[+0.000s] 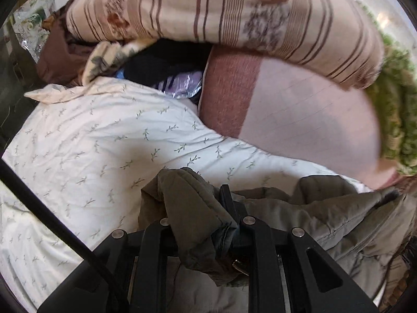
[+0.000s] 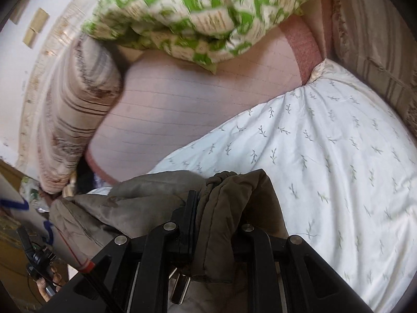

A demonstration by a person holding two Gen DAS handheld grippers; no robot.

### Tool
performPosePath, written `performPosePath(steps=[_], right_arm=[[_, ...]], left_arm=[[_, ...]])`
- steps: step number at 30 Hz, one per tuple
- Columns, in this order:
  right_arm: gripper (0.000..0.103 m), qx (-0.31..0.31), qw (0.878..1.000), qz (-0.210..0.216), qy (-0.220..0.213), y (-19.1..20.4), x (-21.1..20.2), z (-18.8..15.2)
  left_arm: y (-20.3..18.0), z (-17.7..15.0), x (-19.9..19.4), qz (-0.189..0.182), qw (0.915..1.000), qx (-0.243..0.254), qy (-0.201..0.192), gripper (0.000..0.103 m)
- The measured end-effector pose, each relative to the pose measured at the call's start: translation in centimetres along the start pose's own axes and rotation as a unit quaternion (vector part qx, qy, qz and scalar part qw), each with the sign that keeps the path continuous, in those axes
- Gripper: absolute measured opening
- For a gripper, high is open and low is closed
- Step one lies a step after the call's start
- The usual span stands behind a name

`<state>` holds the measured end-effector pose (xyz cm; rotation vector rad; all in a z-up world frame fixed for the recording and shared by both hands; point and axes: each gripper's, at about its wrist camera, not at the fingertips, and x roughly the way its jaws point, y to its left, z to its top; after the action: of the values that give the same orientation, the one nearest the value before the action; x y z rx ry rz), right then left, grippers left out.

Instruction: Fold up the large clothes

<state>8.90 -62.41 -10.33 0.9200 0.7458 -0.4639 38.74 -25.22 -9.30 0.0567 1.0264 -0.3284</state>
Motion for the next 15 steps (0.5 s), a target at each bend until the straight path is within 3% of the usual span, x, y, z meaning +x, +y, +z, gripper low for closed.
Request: performPosePath(steps=[4,7,13,15], right_arm=[[0.018,0.0,1.0,-0.019,0.011,-0.7,4.3,0.6],[0.019,0.007,1.0,-0.023,0.013,-1.7,6.4,0.2],[0.022,0.037,0.999,-0.001,0.007,-2.5,5.6,0.0],[0.024,0.029,1.0,0.003,-0.005,-2.1,4.2,0.0]], left_arm=[[-0.8,-0.3,3.5,0.02,0.9997,0.007,0.009,0.02],[-0.7,-0.5,4.5,0.015,0.9997,-0.003,0.02,0.021],[0.8,-0.8,-0.9,-0.042,0.9985,-0.025,-0.026,0.031],[1.1,-1.1,-3.1,-0.061,0.9971,-0.025,-0.037,0.044]])
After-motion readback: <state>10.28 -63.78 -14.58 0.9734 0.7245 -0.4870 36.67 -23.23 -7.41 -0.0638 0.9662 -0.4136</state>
